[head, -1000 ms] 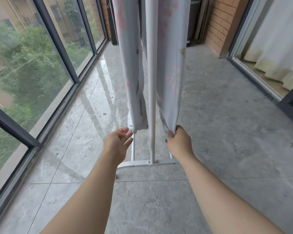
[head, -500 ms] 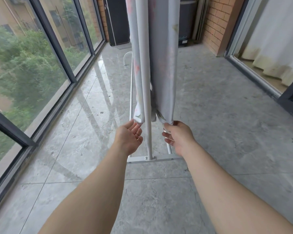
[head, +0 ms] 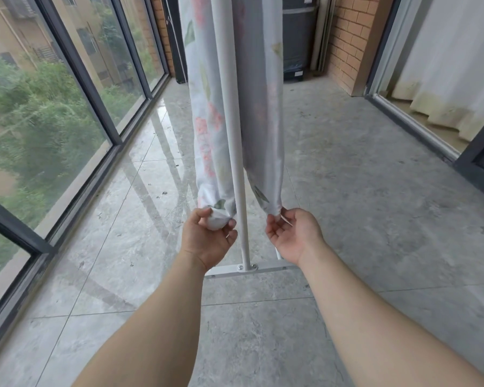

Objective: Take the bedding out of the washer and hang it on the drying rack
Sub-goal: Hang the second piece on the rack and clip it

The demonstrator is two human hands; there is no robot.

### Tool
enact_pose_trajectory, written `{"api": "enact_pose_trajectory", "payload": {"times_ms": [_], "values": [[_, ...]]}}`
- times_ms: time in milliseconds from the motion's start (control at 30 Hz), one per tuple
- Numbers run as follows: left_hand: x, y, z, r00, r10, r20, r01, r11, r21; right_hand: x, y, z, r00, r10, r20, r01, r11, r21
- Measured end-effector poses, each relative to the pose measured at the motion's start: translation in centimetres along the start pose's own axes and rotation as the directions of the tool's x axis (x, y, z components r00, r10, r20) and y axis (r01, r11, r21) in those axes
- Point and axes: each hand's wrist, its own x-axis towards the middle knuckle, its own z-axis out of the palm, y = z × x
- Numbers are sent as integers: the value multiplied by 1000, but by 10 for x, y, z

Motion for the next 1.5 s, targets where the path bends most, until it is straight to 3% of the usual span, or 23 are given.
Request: {"api": "enact_pose_trajectory", "payload": {"times_ms": [100,200,300,400,567,767,933,1133,1333,1500], "values": [[1,-7,-11,992,-42,-115,46,998,33,4,3,0,1000,-17,-12,16,1000,-16],[6,-8,-16,966,4,-257,26,993,114,8,8,1,1000,-19,0,19,999,-36],[6,-5,-15,979,11,-202,28,982,187,12,10,3,1000,-24,4,24,999,-43],[0,-5,-14,994,-53,-96,65,991,117,16,12,5,999,-40,-5,39,998,-51],[1,-1,-4,985,-50,-162,87,969,231,20,18,8,995,-85,-47,79,991,-110],[3,14,10,980,-68,-188,160,829,536,23,18,12,988,-148,-43,130,949,-288],[6,13,18,971,-49,-234,200,702,684,28,22,17,995,-90,-32,67,899,-432],[3,14,13,941,-128,-314,314,680,662,30,29,24,993,-67,-95,7,852,-524],[0,19,23,959,-100,-265,257,700,666,37,26,10,967,-126,-222,-9,853,-521],[1,17,30,958,-8,-286,220,660,719,33,35,5,995,77,-62,-97,869,-486]]}}
